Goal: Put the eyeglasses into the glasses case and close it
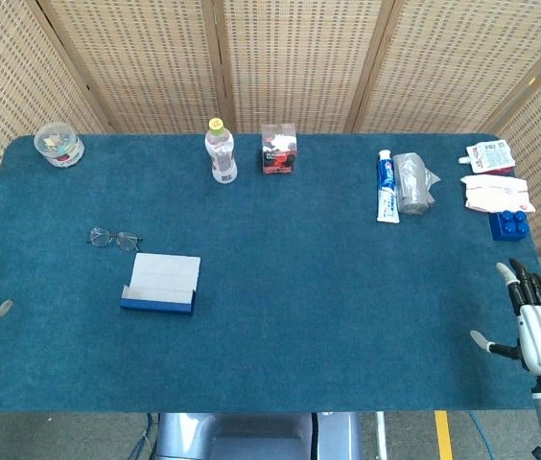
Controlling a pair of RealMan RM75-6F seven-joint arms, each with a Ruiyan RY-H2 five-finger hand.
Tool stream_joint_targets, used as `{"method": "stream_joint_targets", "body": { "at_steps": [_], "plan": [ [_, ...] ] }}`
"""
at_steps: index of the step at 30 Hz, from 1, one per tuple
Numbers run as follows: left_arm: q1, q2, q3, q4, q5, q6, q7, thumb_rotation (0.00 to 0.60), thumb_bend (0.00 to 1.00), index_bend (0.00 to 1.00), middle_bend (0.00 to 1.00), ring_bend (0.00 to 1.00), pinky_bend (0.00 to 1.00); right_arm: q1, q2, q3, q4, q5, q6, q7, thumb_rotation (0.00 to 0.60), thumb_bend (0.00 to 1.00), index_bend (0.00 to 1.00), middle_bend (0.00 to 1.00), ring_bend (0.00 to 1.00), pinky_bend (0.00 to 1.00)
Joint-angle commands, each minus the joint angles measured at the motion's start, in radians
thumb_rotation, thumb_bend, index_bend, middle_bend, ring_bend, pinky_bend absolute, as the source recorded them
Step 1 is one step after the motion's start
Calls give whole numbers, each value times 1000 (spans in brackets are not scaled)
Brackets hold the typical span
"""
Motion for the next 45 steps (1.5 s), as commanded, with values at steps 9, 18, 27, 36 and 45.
{"method": "stream_joint_targets", "body": {
  "at_steps": [9,18,27,36,45],
  "plan": [
    [8,-1,-12,29,59,26,-28,600,60,0,0,0,0,1,1,0,0,1,-3,0,600,0,0,0,0,0],
    [-126,2,-44,131,188,-75,-170,600,198,77,0,0,0,2,2,1,-3,2,-5,0,600,0,0,0,0,0],
    [-300,-52,-47,274,207,-318,-185,600,288,422,0,0,0,3,3,0,-5,5,-9,1,600,0,0,0,0,0],
    [-455,-206,-22,535,198,-568,-183,600,305,453,0,0,0,7,11,-2,-12,14,-30,14,600,0,0,0,0,0],
    [-529,-298,-8,663,193,-682,-191,600,369,453,0,0,0,8,13,-1,-18,19,-33,9,600,0,0,0,0,0]
  ]
}}
